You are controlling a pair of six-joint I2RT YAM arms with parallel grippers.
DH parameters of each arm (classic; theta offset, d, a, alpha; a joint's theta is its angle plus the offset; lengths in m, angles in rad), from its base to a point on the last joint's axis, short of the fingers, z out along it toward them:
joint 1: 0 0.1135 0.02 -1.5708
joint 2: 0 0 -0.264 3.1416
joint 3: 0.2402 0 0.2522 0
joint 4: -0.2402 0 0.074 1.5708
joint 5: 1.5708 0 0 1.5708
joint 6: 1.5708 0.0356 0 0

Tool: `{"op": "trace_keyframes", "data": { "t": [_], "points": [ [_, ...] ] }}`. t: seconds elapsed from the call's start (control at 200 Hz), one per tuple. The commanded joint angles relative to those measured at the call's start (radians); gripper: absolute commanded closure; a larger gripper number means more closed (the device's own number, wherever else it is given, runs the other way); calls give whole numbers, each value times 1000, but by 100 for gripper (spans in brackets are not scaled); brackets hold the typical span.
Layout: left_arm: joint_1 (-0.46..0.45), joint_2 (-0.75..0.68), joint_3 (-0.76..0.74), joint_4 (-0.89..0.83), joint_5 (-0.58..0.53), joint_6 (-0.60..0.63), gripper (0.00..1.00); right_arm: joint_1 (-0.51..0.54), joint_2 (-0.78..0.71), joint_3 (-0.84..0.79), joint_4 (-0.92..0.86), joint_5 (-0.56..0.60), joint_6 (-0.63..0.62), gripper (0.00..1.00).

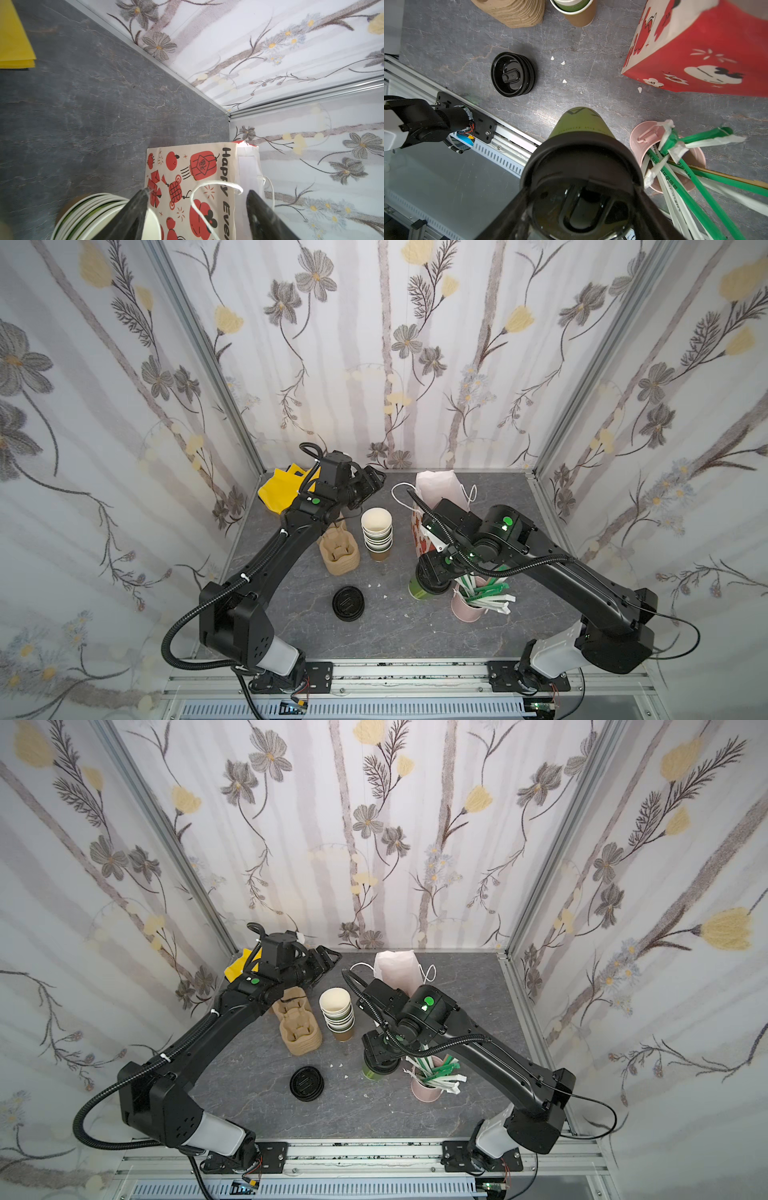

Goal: Pack the takeout coffee
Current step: 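Carry the green cup toward the bag while the left grasps the handle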

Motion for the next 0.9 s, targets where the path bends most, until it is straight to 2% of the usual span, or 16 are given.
{"op": "trace_keyframes", "data": {
  "t": [0.0,0.31,0.42,0.565,0.709,0.814,0.894],
  "points": [
    [-23,52,53,32,38,10,24,-7,-34,-4,16,-23,5,32],
    [-97,155,134,36,36,5,25,-36,-185,-93,16,2,57,32],
    [-116,176,124,35,35,-29,30,-44,-227,-130,16,5,70,32],
    [-149,196,135,35,28,-21,40,-63,-279,-154,16,5,91,32],
    [-158,197,135,35,33,-17,45,-71,-291,-146,16,4,101,32],
    [-157,176,129,35,6,-2,45,-70,-276,-118,16,4,99,32],
    [-155,152,118,35,-28,3,37,-71,-259,-79,16,5,91,32]
  ]
}}
